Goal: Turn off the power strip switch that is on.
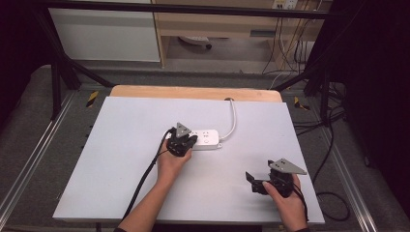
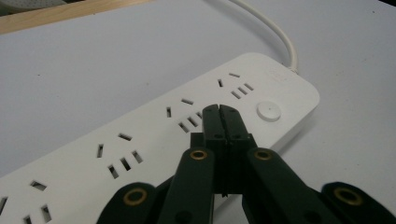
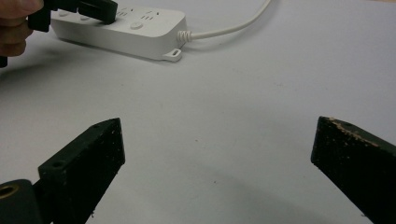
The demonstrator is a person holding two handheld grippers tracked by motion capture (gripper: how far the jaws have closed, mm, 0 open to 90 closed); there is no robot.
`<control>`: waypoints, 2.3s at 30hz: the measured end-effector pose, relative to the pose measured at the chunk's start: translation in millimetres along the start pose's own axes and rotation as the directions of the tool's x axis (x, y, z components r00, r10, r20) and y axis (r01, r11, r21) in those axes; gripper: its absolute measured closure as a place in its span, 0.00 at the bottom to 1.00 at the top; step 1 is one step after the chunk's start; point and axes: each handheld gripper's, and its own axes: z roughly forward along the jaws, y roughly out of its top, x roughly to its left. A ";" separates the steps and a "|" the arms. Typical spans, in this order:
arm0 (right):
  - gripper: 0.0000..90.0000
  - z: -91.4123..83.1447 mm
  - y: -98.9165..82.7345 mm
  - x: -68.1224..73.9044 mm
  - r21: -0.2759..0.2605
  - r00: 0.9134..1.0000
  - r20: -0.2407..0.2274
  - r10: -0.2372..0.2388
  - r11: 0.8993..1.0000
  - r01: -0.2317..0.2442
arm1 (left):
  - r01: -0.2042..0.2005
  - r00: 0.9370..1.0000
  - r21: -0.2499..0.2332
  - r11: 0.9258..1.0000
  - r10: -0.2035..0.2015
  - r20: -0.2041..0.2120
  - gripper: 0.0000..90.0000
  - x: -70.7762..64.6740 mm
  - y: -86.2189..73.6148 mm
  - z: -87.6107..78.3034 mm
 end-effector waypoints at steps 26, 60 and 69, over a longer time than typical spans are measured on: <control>0.04 0.2 -0.1 -0.5 0.001 1.000 0.000 0.000 1.000 0.000 | 0.018 1.000 0.008 1.000 -0.018 0.001 1.00 0.5 1.1 0.2; 0.03 0.4 -0.1 -1.3 0.003 1.000 -0.004 0.004 1.000 -0.004 | 0.031 1.000 -0.021 0.999 -0.031 0.000 1.00 1.5 0.9 -1.3; 0.03 -0.2 0.2 -1.0 -0.001 1.000 -0.008 0.006 1.000 -0.006 | 0.047 0.999 -0.024 0.999 -0.046 0.007 1.00 3.8 0.9 -0.9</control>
